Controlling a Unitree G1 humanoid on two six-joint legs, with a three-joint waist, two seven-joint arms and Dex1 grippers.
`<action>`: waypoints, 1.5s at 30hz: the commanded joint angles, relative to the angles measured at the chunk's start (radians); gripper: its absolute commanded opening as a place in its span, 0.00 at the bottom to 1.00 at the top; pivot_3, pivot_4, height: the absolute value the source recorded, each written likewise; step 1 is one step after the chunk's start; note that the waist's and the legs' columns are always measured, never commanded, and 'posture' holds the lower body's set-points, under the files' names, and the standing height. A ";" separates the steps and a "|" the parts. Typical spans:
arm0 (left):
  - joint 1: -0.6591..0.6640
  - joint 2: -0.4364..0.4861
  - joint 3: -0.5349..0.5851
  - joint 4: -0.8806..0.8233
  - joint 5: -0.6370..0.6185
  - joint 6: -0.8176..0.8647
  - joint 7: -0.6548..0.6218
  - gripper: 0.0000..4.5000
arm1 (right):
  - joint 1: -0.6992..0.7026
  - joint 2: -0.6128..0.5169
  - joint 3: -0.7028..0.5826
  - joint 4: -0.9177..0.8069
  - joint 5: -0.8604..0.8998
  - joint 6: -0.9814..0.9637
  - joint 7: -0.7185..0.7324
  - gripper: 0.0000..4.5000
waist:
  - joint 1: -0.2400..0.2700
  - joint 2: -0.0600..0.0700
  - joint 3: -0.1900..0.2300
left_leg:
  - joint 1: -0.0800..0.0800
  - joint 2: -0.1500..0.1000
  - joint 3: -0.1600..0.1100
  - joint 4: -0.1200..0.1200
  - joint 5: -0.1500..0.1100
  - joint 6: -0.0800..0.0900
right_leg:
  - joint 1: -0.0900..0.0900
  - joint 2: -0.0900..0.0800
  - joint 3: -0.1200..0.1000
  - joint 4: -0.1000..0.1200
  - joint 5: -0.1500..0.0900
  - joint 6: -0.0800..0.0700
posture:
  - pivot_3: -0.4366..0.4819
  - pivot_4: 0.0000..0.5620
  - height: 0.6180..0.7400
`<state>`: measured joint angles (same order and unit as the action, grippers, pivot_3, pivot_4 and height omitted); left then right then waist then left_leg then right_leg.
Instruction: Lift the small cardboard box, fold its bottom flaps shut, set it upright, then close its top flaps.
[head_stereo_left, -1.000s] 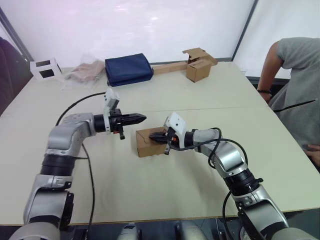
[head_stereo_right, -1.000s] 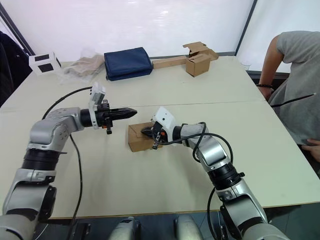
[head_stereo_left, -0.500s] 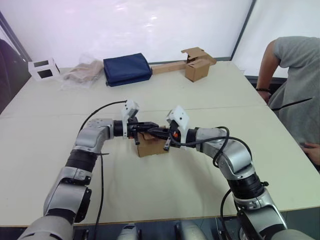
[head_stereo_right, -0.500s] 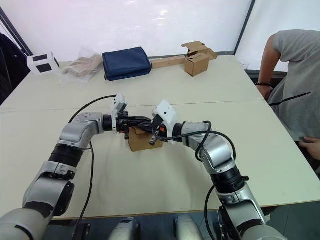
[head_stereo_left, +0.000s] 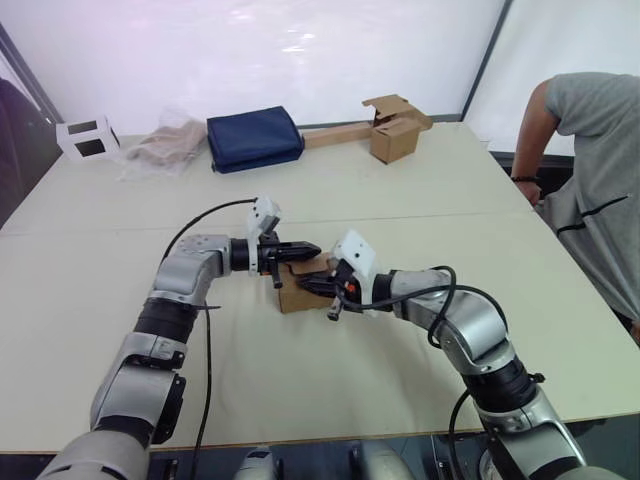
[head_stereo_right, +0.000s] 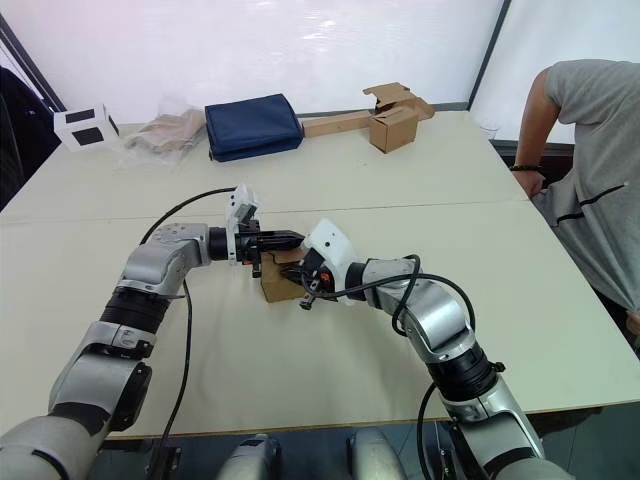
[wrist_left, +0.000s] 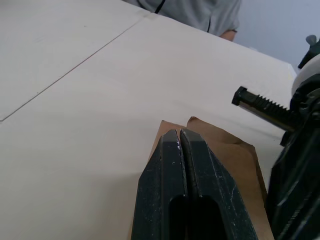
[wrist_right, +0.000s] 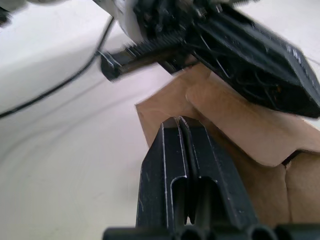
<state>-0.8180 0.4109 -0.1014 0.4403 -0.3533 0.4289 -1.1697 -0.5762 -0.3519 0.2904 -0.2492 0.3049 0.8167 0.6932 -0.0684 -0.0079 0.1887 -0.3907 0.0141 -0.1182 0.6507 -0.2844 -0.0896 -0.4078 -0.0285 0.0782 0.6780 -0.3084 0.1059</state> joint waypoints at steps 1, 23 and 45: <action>0.010 0.008 0.019 -0.051 -0.007 0.004 0.006 0.01 | -0.013 0.006 0.004 0.021 -0.021 -0.029 -0.013 0.00 | 0.000 0.000 0.000 | 0.000 0.000 0.000 0.000 0.000 0.000 | 0.000 0.000 0.000 0.000 0.000 0.000 | 0.48 0.27 1.00; 0.022 0.004 0.004 -0.013 0.038 -0.030 0.017 0.01 | -0.001 -0.067 0.010 -0.036 -0.001 -0.033 0.054 0.00 | 0.000 0.000 0.000 | 0.000 0.000 0.000 0.000 0.000 0.000 | 0.000 0.000 0.000 0.000 0.000 0.000 | 0.48 0.27 1.00; 0.052 -0.011 0.011 -0.025 0.037 -0.046 0.031 0.01 | -0.043 -0.076 -0.032 -0.015 0.048 -0.029 0.086 0.00 | 0.001 0.000 0.000 | 0.000 0.000 0.000 0.000 0.000 0.000 | 0.001 0.000 0.000 0.000 0.000 0.000 | 0.48 0.27 1.00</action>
<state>-0.7781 0.4041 -0.1005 0.4283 -0.3170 0.3949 -1.1465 -0.6116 -0.4255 0.2433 -0.2518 0.3646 0.8166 0.7747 -0.0672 -0.0080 0.1886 -0.3905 0.0141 -0.1184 0.6511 -0.2844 -0.0896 -0.4072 -0.0284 0.0780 0.6779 -0.3084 0.1059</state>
